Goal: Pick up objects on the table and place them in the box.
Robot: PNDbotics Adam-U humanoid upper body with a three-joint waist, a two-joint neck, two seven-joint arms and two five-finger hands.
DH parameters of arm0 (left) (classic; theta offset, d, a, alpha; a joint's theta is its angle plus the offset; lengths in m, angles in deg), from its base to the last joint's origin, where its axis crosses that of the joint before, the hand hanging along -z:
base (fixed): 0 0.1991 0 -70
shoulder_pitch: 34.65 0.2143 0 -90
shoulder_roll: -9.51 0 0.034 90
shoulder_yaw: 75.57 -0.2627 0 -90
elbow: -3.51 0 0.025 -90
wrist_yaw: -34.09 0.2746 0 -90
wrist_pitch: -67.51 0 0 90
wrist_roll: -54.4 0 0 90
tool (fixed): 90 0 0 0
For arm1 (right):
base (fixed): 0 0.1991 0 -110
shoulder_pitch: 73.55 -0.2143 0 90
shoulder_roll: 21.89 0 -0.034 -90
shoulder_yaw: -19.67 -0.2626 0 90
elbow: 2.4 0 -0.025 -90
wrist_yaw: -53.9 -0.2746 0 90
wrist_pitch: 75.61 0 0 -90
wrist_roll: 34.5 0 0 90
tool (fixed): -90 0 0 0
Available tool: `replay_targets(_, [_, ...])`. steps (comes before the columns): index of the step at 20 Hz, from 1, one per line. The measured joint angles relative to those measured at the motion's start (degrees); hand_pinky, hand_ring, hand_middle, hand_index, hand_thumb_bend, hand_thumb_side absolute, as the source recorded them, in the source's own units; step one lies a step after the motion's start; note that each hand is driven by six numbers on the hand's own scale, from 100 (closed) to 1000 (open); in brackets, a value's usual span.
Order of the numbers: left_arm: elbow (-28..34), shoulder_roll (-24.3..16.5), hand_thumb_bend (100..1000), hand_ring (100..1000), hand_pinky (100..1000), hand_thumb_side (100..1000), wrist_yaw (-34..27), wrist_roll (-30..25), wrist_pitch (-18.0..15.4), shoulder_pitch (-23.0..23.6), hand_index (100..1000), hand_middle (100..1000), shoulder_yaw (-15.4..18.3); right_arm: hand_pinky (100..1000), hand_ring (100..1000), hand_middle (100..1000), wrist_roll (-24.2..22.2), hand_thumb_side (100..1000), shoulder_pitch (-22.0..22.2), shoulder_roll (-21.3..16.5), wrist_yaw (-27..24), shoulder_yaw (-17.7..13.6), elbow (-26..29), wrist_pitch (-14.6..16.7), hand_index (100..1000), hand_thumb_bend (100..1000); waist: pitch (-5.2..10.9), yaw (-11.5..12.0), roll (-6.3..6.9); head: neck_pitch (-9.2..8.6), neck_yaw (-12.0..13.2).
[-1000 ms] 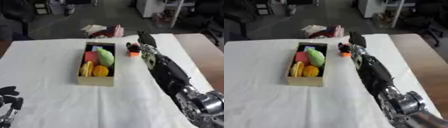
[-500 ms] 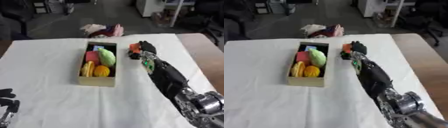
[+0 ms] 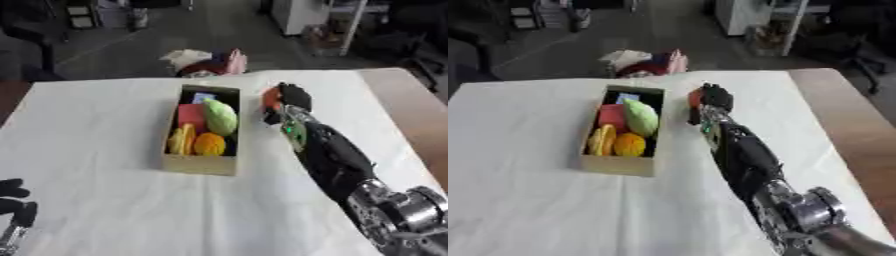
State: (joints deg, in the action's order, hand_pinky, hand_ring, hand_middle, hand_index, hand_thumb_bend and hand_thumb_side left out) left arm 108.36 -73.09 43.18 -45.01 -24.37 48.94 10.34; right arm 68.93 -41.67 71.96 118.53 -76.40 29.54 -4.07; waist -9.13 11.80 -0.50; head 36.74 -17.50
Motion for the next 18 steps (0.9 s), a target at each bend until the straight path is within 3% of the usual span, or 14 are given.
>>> replay_targets(4, [0.00,0.00,358,577,704,446,0.00,0.00,0.00,-0.08,772,606,0.00,666,486,442,0.93,165,-1.79,1.73,-1.82,3.86,6.01,3.35,731,100,0.01,0.20,0.02,-0.01,-0.25])
replay_targets(10, [0.00,0.00,357,576,704,446,0.00,-0.01,0.00,-0.11,772,606,-0.05,691,514,471,-3.32,215,-1.93,4.45,-5.94,10.23,14.04,8.70,752,100,0.27,0.42,-0.12,-0.01,-0.68])
replay_targets(14, [0.00,0.00,357,576,704,446,-0.01,-0.03,0.01,-0.13,771,606,-0.24,716,552,514,-7.10,259,-1.72,6.32,-5.80,13.16,15.08,12.61,780,100,0.32,0.74,-0.19,-0.01,-0.82])
replay_targets(18, [0.00,0.01,356,576,704,447,-0.02,-0.05,0.02,-0.14,771,606,-0.28,733,588,554,-11.18,270,-0.90,7.31,-2.79,13.20,13.07,16.70,796,119,0.32,0.94,-0.18,-0.01,-1.00])
